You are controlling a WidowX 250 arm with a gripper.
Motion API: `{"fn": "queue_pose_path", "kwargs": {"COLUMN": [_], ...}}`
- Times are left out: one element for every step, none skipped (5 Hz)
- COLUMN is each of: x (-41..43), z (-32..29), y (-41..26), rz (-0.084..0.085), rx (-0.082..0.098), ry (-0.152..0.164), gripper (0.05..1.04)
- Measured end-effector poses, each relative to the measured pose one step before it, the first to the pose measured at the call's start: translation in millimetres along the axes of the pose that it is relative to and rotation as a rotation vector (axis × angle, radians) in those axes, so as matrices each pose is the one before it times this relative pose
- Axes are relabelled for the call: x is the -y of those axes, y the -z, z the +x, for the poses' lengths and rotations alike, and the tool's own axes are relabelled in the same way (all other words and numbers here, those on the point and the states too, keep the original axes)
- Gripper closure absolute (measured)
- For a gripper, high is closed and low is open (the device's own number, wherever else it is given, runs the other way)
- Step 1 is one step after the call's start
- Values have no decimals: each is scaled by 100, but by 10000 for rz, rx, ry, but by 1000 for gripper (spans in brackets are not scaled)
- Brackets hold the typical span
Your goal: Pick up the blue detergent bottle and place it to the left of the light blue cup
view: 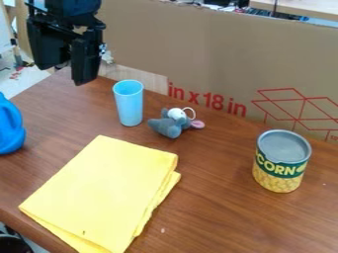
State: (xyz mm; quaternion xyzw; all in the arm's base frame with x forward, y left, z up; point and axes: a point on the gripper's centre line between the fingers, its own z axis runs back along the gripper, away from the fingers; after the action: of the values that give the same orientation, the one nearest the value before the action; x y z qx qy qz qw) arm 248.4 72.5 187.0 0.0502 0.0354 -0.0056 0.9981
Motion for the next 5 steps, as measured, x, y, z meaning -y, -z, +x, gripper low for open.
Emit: {"fn": "queue_pose_path", "kwargs": {"x": [120,-389,-2900,-2202,-2461], "z": [5,-349,-856,-737,-607], "y": [686,-755,-1719,-735,216], "rz": [-63,-63,-4,238,168], "rx": [-281,-130,192,69,11], "ry": [77,563,-467,-318,-531], "gripper": [83,83,83,83,83]}}
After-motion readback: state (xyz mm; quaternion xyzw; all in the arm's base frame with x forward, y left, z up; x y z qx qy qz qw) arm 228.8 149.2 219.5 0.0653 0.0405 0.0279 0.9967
